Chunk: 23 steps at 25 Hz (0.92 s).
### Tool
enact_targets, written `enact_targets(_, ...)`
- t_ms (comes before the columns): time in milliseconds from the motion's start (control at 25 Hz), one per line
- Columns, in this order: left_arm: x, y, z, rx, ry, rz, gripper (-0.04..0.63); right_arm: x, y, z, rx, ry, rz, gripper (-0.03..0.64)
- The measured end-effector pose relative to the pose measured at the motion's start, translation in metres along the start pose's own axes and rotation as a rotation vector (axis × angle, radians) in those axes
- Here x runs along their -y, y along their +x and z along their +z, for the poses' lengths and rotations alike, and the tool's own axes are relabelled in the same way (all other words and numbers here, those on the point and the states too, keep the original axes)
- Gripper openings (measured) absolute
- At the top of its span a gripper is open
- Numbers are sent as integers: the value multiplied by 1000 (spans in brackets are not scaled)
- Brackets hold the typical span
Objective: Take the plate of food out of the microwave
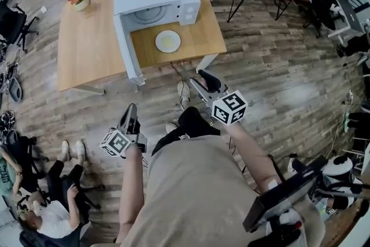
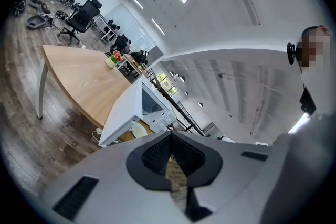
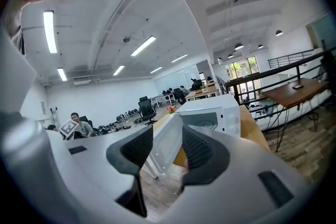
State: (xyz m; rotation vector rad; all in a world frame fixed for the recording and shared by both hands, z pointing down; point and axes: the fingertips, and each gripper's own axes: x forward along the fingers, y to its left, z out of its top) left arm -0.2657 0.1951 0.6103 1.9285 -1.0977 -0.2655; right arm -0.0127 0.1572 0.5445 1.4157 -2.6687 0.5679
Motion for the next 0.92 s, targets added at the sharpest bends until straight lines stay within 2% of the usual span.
enact_targets(240,-1,-18,6,8,13,-24,3,-20,1,-6,-17,-10,-44,167)
enact_targets(480,-1,-18,22,26,27,-58,3,-43,9,8,-6,-40,-30,167)
enact_targets(640,-4,-18,23,47,12,-61,3,-42,12,6,-30,-39,-29,167)
enact_targets(920,9,-18,19,48,-14,-83,3,-44,16,19,-10,-12,-6,167)
